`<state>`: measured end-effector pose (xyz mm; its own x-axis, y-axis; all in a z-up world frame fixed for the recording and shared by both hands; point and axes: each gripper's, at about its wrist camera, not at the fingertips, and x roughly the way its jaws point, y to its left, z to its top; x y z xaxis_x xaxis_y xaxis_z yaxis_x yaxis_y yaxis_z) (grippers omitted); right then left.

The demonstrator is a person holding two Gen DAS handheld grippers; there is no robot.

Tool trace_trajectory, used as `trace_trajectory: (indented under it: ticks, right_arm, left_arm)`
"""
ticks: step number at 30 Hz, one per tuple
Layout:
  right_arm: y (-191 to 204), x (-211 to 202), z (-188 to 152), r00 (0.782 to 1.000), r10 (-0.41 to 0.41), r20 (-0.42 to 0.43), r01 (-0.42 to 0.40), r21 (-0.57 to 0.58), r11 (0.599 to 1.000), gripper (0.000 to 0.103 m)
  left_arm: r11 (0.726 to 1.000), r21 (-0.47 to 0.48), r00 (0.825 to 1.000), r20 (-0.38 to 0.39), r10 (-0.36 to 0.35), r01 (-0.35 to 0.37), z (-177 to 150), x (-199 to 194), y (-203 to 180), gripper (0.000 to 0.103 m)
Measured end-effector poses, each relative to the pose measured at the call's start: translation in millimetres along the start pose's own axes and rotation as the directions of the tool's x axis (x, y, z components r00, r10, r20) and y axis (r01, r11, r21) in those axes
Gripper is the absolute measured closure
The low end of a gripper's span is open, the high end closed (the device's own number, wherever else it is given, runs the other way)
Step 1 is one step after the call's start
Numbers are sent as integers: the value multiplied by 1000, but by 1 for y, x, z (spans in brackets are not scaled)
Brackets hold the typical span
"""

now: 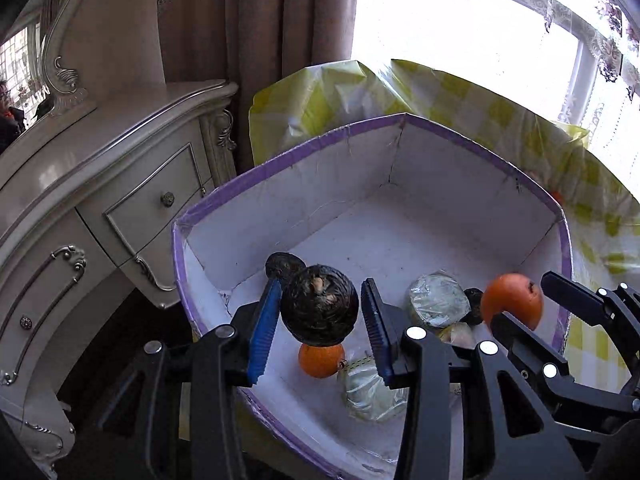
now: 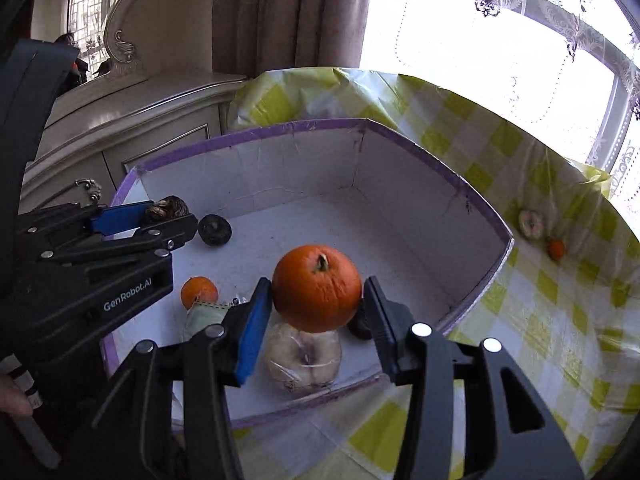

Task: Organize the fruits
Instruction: 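Open both tools to drop the fruits, then withdraw toward the cloth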

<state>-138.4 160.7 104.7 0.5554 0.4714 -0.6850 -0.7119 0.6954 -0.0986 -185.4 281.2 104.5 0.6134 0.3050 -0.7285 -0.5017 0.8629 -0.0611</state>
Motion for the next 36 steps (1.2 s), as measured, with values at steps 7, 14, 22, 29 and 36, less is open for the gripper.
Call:
trace_trajectory:
  ticks: [7, 14, 22, 29, 36]
  right_arm:
    - [-8, -16, 1, 999, 3, 40, -3, 23, 1000, 27]
    - [-27, -26, -7, 997, 41, 72, -47, 86, 995, 22]
    - [-61, -49, -22, 985, 83, 151, -106, 155, 982, 12]
    - [-119, -67, -56, 976, 55, 211, -118, 301, 946, 2]
    - [-208, -60, -124, 988, -94, 120, 18, 521, 854, 2]
  left_arm:
    - [1000, -26, 999, 30, 16, -16, 4, -9, 2, 18]
    - [1000, 4, 999, 28, 25, -25, 4, -14, -12, 15]
    - [997, 53, 998, 28, 52, -54, 6, -22, -40, 15]
    - [994, 106, 992, 125, 12, -25, 7, -49, -84, 15]
    - [959, 253, 942, 273, -194, 124, -7, -78, -174, 4]
